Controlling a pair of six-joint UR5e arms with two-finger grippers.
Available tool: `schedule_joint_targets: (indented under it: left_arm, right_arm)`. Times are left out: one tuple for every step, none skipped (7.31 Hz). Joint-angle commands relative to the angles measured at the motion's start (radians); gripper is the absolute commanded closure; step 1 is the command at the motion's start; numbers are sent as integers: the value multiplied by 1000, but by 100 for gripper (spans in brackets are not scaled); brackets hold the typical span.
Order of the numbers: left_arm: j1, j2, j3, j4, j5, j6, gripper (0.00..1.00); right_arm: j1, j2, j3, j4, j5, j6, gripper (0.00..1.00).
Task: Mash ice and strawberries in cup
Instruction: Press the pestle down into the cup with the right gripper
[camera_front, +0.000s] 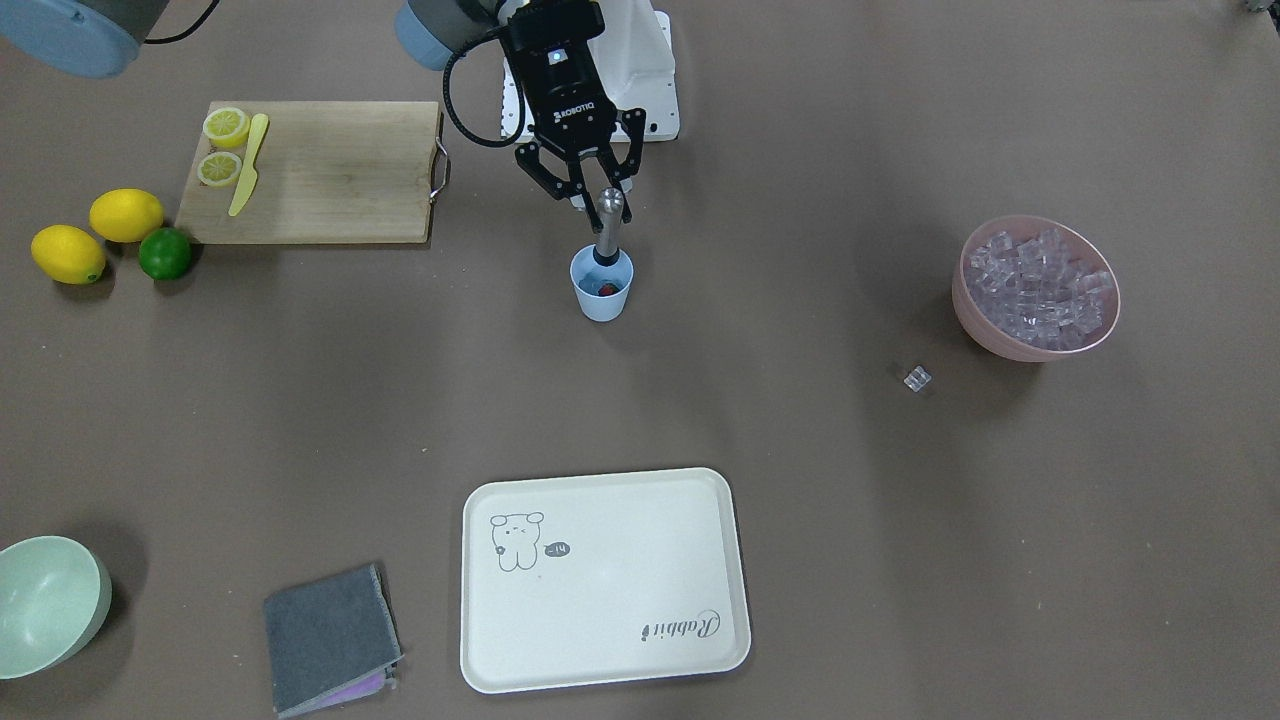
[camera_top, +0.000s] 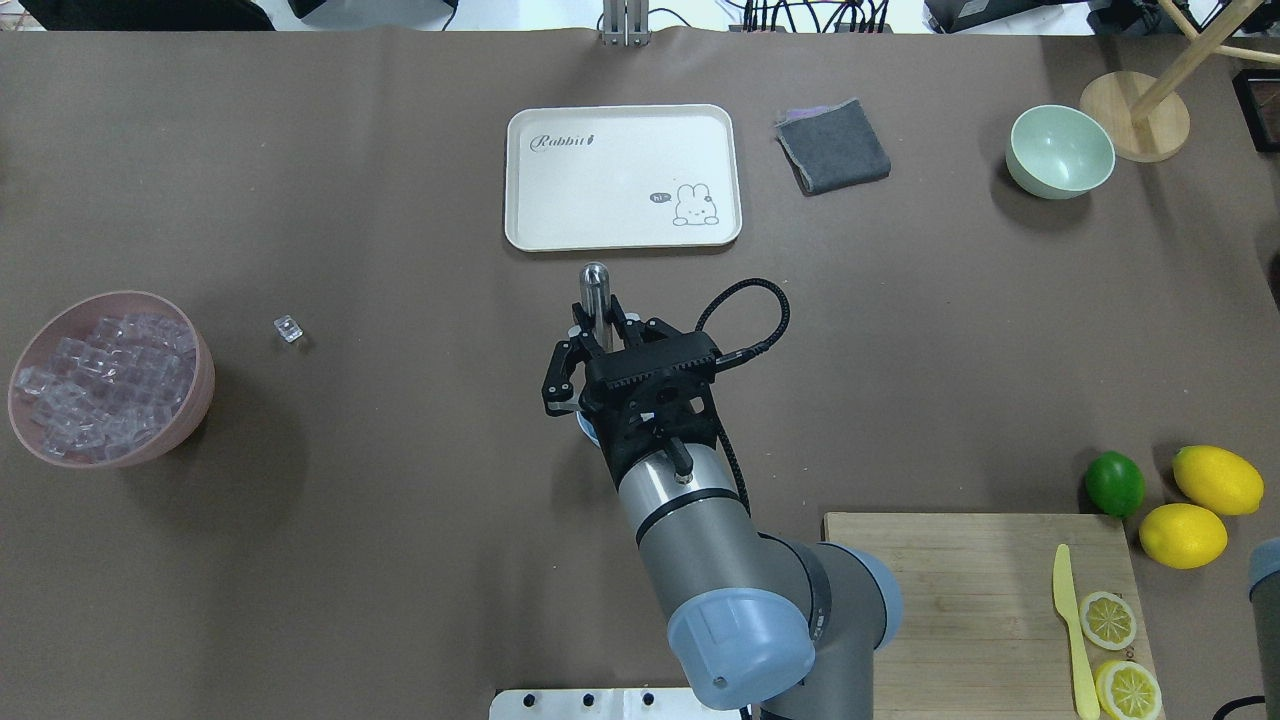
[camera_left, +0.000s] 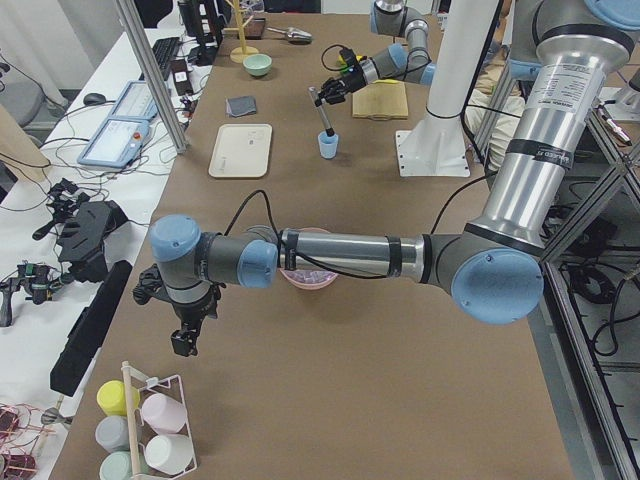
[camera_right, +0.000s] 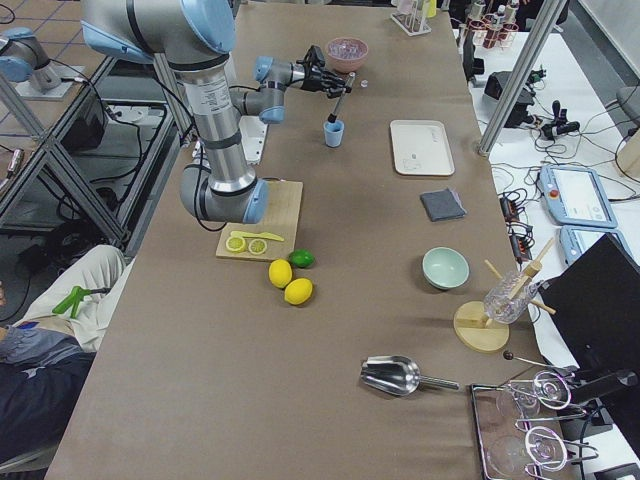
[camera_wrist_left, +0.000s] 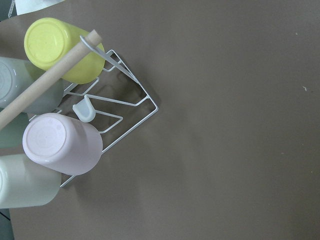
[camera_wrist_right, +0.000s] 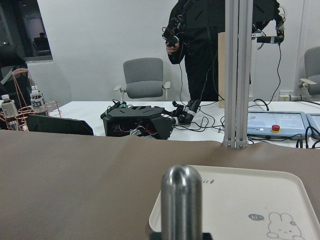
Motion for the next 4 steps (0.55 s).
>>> schedule_joint_targets:
  left_arm:
    - [0,4,3,-1,0,0,3]
    - [0,4,3,-1,0,0,3]
    - [-2,4,3,-1,0,-2,3]
    - [-2,4,2,-3,0,-2,3]
  right_arm:
    - [10,13,-17,-2,4,-6,100]
    - [20,18,-51,0,28,-4,100]
    - [21,20,-74,1,35,-1,100]
    - [21,18,-80,1,39,1,100]
